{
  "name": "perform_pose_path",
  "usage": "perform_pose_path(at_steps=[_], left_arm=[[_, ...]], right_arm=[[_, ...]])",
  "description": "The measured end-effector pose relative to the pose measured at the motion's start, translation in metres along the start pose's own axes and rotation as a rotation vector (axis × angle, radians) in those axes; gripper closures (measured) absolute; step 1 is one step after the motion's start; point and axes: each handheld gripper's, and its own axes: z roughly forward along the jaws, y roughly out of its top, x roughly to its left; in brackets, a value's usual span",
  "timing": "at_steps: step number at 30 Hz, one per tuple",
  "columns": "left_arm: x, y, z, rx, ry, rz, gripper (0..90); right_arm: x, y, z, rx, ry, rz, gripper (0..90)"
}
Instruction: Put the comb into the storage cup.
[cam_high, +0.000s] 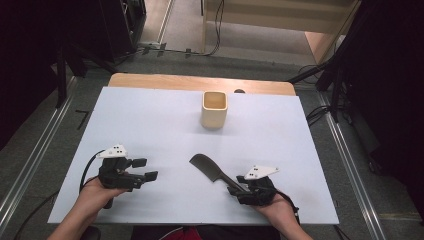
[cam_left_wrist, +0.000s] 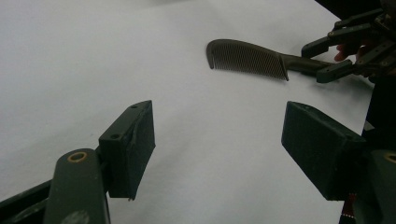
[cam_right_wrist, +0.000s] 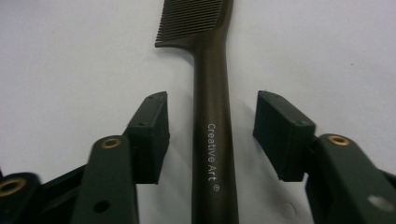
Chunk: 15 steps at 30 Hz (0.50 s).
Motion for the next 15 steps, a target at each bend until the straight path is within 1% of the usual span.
perform_pose_path(at_steps=[3,6,7,8,9,10,13,15], left_arm=[[0.0003,-0.0001,0.0001,0.0,0.001,-0.003,26.7],[0.0001,0.0001,0.0002,0.002,0.0,-0.001,26.7],[0.0001,0.0,0.0006,0.0,-0.001,0.0,26.7],[0.0002,0.0,0.0008,0.001,0.001,0.001,26.7],[0.0002,0.0,0.0008,0.001,0.001,0.001,26.7],[0.0003,-0.0001,0.0009,0.001,0.001,0.001,26.7],[0.0002,0.0002,0.0008,0.004,0.001,0.001,26.7],[0.0001,0.0002,0.0008,0.003,0.0,0.001,26.7]], right_arm=[[0.0023,-0.0018,-0.0002,-0.007,-0.022,-0.019,54.4],[0.0028,-0.0033,-0.0006,-0.01,-0.034,-0.026,61.9],[0.0017,-0.0028,-0.001,-0.005,-0.032,-0.009,67.9],[0.0017,-0.0026,-0.0011,-0.004,-0.028,0.001,68.5],[0.0017,-0.0026,-0.0011,-0.004,-0.028,0.001,68.5],[0.0015,-0.003,-0.0008,-0.006,-0.022,-0.027,69.3],[0.0009,-0.0027,-0.001,-0.003,-0.018,-0.029,69.6],[-0.0004,-0.001,-0.0012,0.007,-0.008,-0.021,69.9]])
